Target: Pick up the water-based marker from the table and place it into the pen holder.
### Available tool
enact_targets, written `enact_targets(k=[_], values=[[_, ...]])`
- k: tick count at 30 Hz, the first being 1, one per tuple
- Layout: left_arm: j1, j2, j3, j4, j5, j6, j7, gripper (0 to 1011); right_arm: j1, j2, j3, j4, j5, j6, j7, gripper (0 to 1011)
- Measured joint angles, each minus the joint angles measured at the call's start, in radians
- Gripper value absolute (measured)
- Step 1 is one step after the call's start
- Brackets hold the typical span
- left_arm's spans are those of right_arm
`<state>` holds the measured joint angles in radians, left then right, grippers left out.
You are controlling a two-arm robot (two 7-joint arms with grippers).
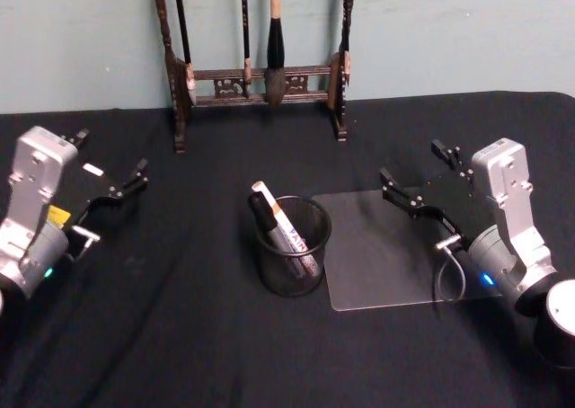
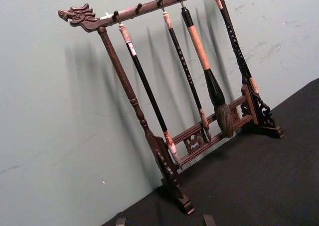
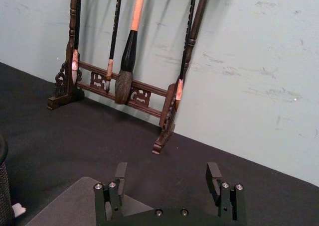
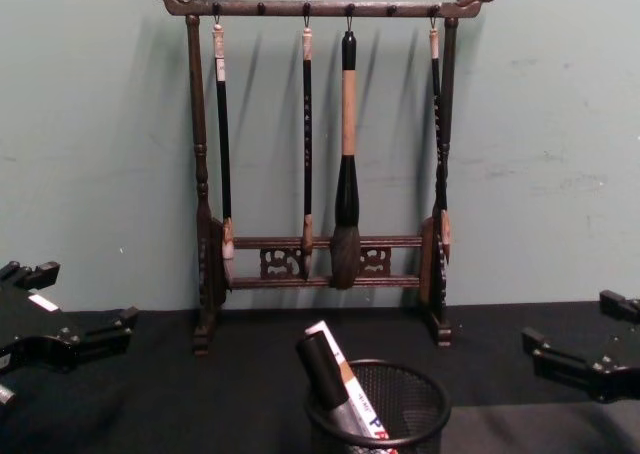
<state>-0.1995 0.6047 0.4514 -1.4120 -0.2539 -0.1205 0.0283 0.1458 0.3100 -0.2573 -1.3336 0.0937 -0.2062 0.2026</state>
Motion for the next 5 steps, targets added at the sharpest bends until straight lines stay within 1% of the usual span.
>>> enact_targets(k=[5], values=[[0.000, 0.000, 0.000, 0.000, 0.000, 0.000, 0.000, 1001, 0.000, 0.000, 0.000, 0.000, 0.000, 0.000, 0.000, 1000]])
